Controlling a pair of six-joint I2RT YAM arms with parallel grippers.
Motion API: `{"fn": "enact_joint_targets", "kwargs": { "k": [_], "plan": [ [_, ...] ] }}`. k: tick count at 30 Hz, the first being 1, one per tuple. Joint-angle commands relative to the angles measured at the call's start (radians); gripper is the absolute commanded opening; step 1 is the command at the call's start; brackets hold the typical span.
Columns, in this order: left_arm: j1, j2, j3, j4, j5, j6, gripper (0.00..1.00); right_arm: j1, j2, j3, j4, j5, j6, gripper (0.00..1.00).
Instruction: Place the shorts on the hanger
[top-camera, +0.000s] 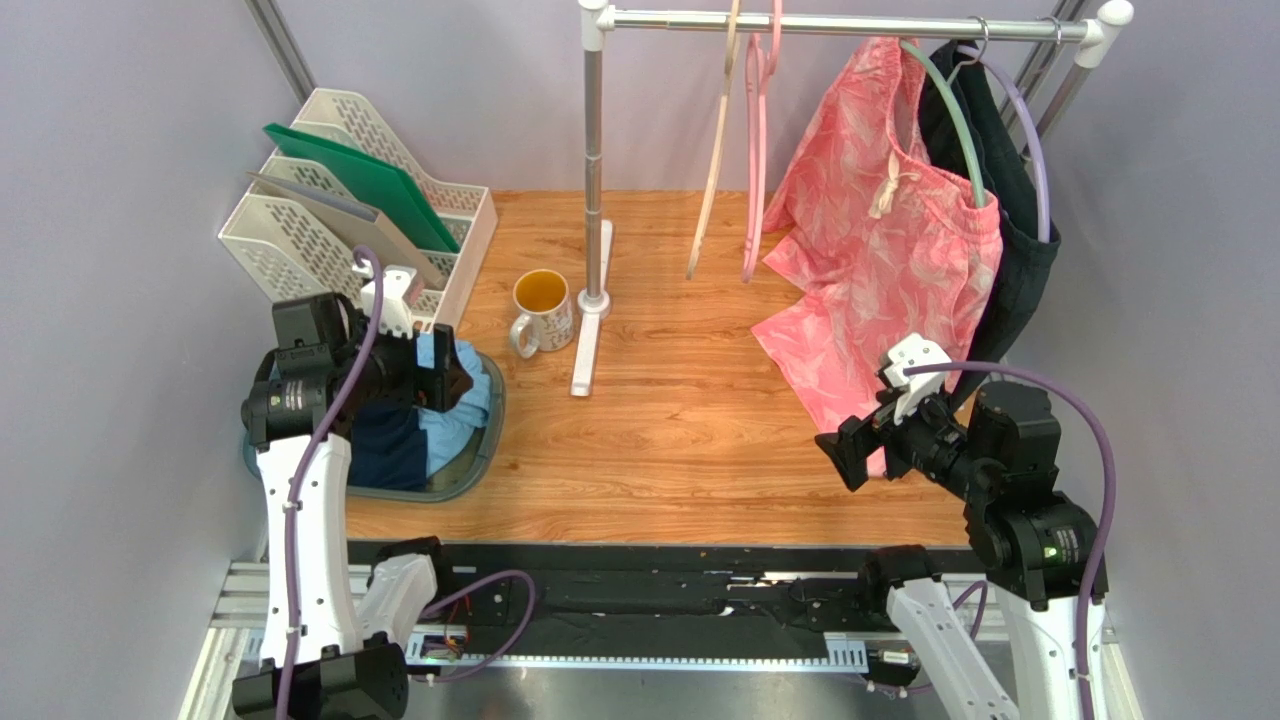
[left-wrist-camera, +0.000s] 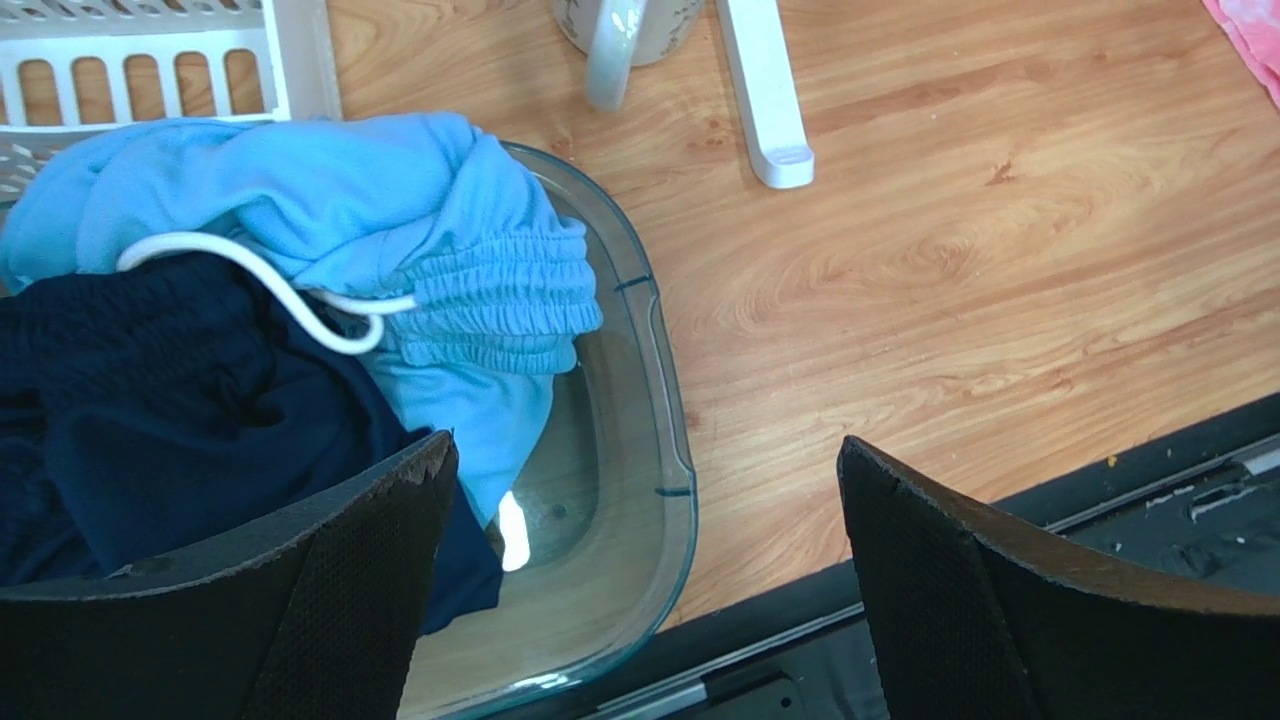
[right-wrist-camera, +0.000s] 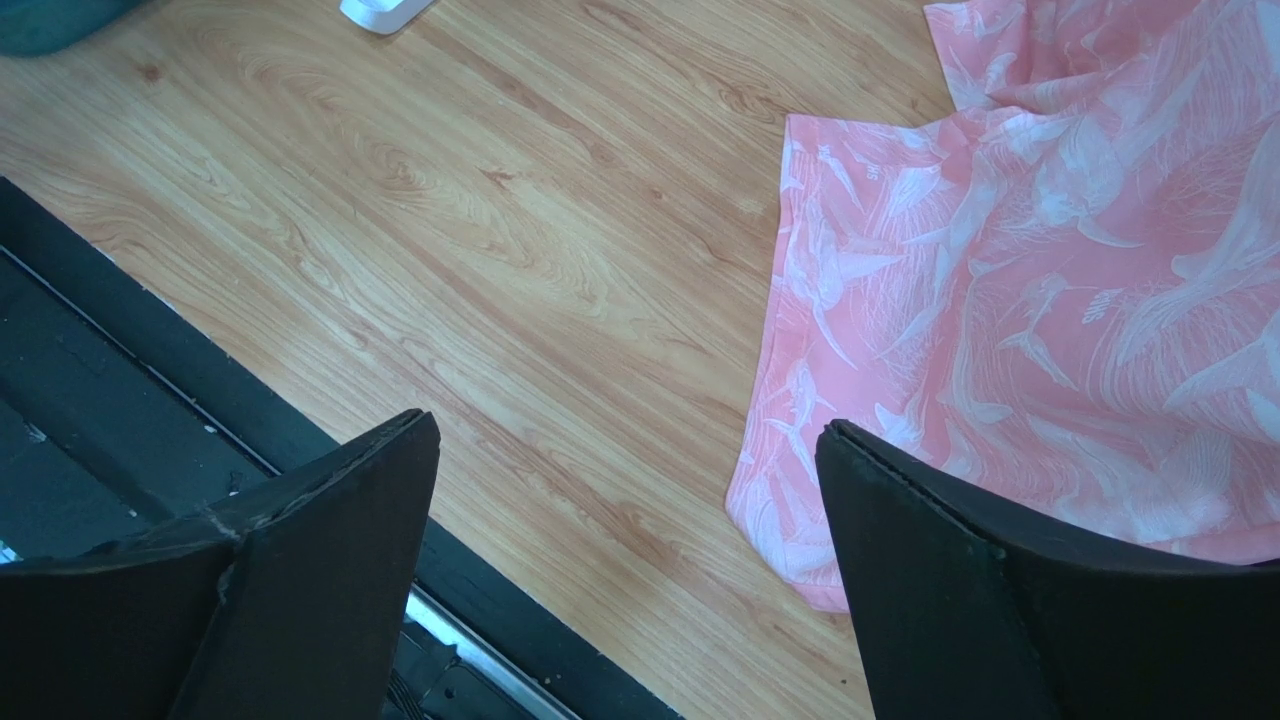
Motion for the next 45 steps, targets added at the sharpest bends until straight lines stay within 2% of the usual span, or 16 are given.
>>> {"fn": "enact_joint_targets", "kwargs": {
  "k": [1,8,12,17,19,24,28,30,39,41,42,44,45],
  "plan": [
    [0.0,0.029,0.084,0.016,-0.032,-0.064,0.99,0.003,0.023,0.025,0.028,-0.004,0.006,0.98],
    [0.0,0.061,0.16,0.006,-0.038,-0.1,0.99,0.003,0.088,0.083,0.008,-0.004,-0.008,0.99],
    [0.0,0.1,0.219,-0.015,-0.106,-0.101,1.0,0.001,0.121,0.103,0.007,-0.011,0.001,1.0],
    [0.004,0.19,0.28,-0.158,-0.247,0.062,0.99,0.003,0.152,0.121,-0.019,-0.019,-0.005,1.0],
    [0.064,0.213,0.259,-0.181,-0.265,0.176,0.99,0.001,0.157,0.12,-0.023,-0.025,-0.013,1.0],
    [0.275,0.299,0.113,-0.101,-0.278,0.381,0.99,0.001,0.184,0.118,-0.039,-0.066,-0.026,1.0],
    [0.354,0.42,0.073,-0.002,-0.321,0.473,0.99,0.004,0.195,0.124,-0.049,-0.076,-0.039,1.0],
    [0.362,0.488,0.047,0.038,-0.338,0.518,0.99,0.003,0.195,0.128,-0.053,-0.08,-0.046,1.0],
    [0.382,0.732,-0.034,0.275,-0.466,0.551,0.98,0.004,0.181,0.137,-0.062,-0.088,-0.045,1.0],
    [0.391,0.75,-0.053,0.299,-0.493,0.562,0.9,0.004,0.172,0.132,-0.07,-0.09,-0.046,1.0],
    [0.403,0.747,-0.054,0.298,-0.493,0.571,0.72,0.003,0.171,0.131,-0.07,-0.093,-0.045,1.0],
    [0.417,0.71,-0.05,0.286,-0.486,0.576,0.48,0.004,0.164,0.129,-0.076,-0.096,-0.046,1.0],
    [0.423,0.689,-0.045,0.269,-0.474,0.578,0.28,0.004,0.161,0.128,-0.078,-0.099,-0.046,1.0]
  ]
}}
